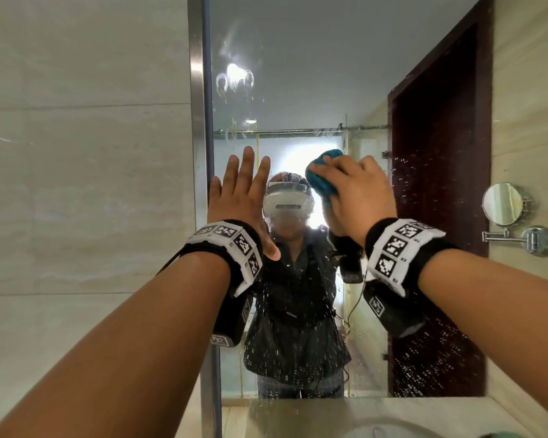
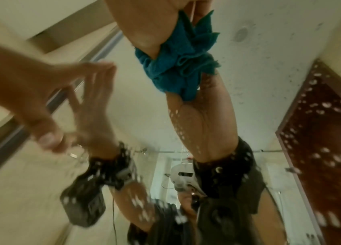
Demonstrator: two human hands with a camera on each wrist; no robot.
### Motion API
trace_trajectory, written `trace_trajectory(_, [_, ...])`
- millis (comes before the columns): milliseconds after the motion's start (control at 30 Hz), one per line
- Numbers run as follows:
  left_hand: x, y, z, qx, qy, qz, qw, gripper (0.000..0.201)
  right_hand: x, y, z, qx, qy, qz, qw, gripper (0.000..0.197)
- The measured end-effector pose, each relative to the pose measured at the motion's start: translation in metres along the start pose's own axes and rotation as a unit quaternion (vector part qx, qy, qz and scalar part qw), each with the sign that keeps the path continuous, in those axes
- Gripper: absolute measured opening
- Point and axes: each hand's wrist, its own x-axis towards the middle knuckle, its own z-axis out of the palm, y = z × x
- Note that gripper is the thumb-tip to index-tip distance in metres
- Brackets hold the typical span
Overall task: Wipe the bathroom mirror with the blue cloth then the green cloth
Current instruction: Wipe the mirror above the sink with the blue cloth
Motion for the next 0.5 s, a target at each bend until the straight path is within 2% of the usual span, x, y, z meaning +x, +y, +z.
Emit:
trace_trajectory(33, [0.0, 0.001, 0.0, 0.001, -0.002, -0.002, 1.0, 0.158, -0.005, -0.001, 0.004, -0.007, 0.01, -0.01, 1.0, 0.051])
trace_trajectory(100, [0.0, 0.002, -0.002, 0.003, -0.009, -0.005, 1.0, 0.158, -0.027, -0.008, 0.004, -0.014, -0.012, -0.062, 0.998, 0.056])
trace_trajectory(200, [-0.002, 0.004, -0.007, 0.016, -0.01, -0.008, 1.0, 0.158, -0.076, -0.023, -0.002, 0.011, -0.079, -0.14, 0.987, 0.057])
trace_trajectory(267, [-0.007, 0.008, -0.008, 0.03, -0.006, -0.012, 0.999, 0.154, -0.103, -0.024, 0.004, 0.052, -0.143, -0.148, 0.977, 0.053])
trace_trajectory(333, [-0.017, 0.012, -0.005, 0.023, 0.002, -0.003, 1.0, 0.147, -0.109, -0.021, 0.003, 0.054, -0.192, -0.162, 0.966, 0.05])
trace_trajectory(400, [-0.032, 0.016, 0.001, 0.005, -0.006, 0.024, 1.0, 0.141, -0.097, -0.014, -0.011, 0.008, -0.182, -0.188, 0.965, 0.059])
trace_trajectory(433, [-0.041, 0.016, 0.005, 0.0, -0.018, 0.037, 0.999, 0.139, -0.086, -0.008, -0.021, -0.005, -0.174, -0.164, 0.971, 0.062])
trace_trajectory(500, [-0.057, 0.014, 0.013, 0.015, -0.039, 0.058, 0.997, 0.137, -0.059, 0.005, -0.035, -0.005, -0.136, -0.059, 0.989, 0.056])
